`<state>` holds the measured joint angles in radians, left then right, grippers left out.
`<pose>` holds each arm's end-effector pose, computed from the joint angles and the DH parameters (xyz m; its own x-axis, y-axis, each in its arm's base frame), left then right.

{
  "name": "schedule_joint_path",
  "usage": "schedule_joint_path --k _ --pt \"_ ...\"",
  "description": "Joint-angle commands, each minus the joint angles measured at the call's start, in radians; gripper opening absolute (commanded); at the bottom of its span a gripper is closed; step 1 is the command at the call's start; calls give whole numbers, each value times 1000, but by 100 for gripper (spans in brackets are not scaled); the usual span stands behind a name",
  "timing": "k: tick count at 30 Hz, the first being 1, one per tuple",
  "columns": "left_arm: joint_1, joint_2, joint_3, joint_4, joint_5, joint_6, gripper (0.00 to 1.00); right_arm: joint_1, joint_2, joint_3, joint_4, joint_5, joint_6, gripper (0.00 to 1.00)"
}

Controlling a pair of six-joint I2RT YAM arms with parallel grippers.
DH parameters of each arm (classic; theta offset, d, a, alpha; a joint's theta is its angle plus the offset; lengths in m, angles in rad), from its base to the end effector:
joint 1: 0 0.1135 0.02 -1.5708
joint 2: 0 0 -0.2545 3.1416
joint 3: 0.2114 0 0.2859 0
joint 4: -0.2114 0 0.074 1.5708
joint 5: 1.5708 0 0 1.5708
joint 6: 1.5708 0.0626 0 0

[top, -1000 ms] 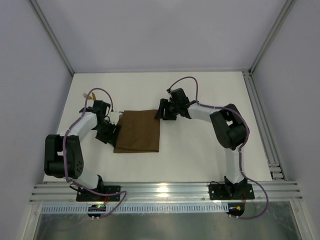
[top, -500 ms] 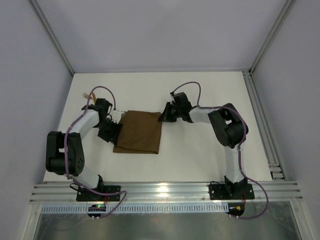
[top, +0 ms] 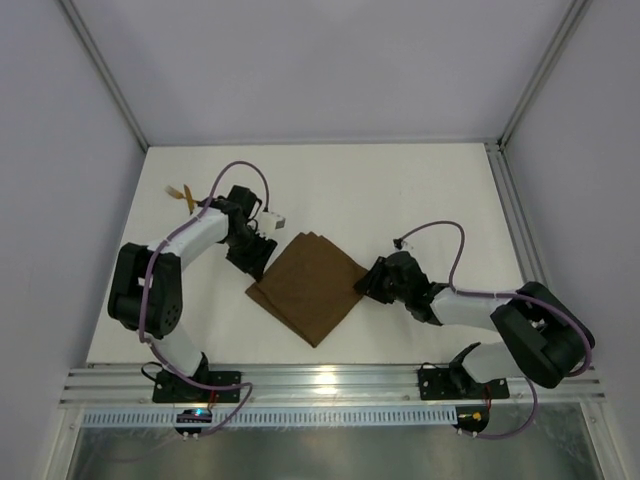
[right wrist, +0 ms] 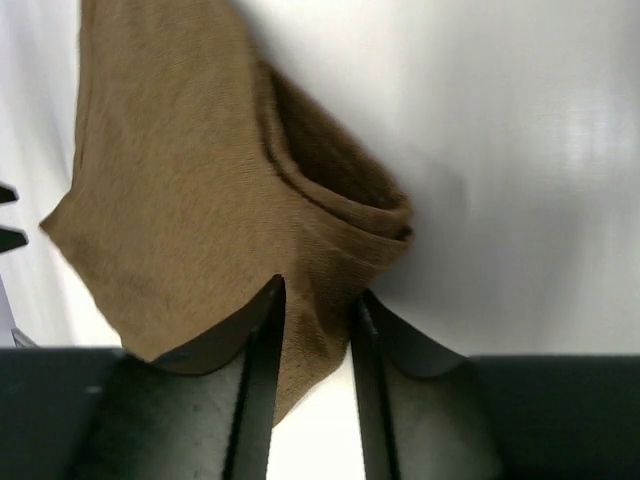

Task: Fold the napkin into a case and place the utensils inside
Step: Move the square-folded napkin to the center of the board, then smooth out the square-folded napkin at the center of the board.

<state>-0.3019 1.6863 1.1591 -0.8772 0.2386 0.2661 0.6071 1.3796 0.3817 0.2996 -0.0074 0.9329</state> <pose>0.3235 -0.1162 0.1445 -0.8226 0.5238 -0.2211 0.5624 0.8067 -0.1813 0.2282 0.1591 0.0732 -0.7765 0.4388 -0.4523 0.0817 0.7818 0.6182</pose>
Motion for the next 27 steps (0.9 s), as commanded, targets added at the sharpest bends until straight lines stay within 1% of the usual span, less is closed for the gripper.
schedule_joint_path --k 1,3,4,5,6,7,8,9,10,11,12,13,14,15,16,17,18,19,20,21,22,24,27 --pt "-25 4 17 -34 30 -7 53 54 -7 -12 -55 71 38 39" --pt "-42 -2 10 -39 28 -7 53 54 -45 -7 -112 82 -2 49" --pt "-46 -4 7 -39 25 -7 53 54 -75 0 -190 107 -18 53" --pt "-49 -7 7 -37 22 -11 53 53 -111 3 -229 160 -38 58" --pt "-51 -11 5 -32 16 -13 53 37 -188 11 -261 182 -86 61" --pt "-51 -11 4 -29 13 -14 53 27 -224 28 -293 194 -120 64" --pt "-51 -11 2 -28 8 -16 52 10 -255 42 -322 175 -159 67" --pt "-52 -8 1 -22 -1 -18 52 -30 -281 64 -335 152 -254 69" --pt "-52 -5 -1 -19 -5 -18 52 -46 -277 133 -385 133 -302 68" --pt "-54 1 -2 -19 -7 -19 50 -59 -260 170 -407 83 -356 69" --pt "-55 6 -1 -22 -15 -19 50 -81 -234 216 -422 46 -476 69" --pt "-55 18 -2 -23 -21 -21 49 -86 -155 311 -459 18 -530 69" --pt "-55 22 -2 -23 -24 -22 47 -89 -105 360 -477 -40 -583 68" --pt "-55 24 -6 -25 -24 -21 46 -89 -53 476 -499 -130 -674 67" --pt "-55 20 -13 -23 -25 -21 45 -90 57 534 -532 -172 -709 65" --pt "-55 18 -18 -20 -27 -19 43 -89 111 583 -539 -210 -733 63" --pt "-55 15 -21 -19 -27 -19 43 -89 160 670 -531 -271 -753 60" --pt "-55 10 -25 -17 -27 -19 43 -89 252 712 -527 -291 -775 60" --pt "-55 10 -27 -14 -22 -21 42 -90 300 753 -527 -310 -782 58" --pt "-55 9 -29 -13 -16 -24 42 -89 346 843 -534 -325 -790 56" --pt "-55 12 -33 -11 -7 -24 41 -89 436 888 -559 -342 -795 55" --pt "-55 12 -36 -6 -4 -27 41 -89 514 991 -599 -359 -798 53" --pt "-55 1 -38 7 -5 -33 41 -87 608 1046 -625 -378 -801 52"
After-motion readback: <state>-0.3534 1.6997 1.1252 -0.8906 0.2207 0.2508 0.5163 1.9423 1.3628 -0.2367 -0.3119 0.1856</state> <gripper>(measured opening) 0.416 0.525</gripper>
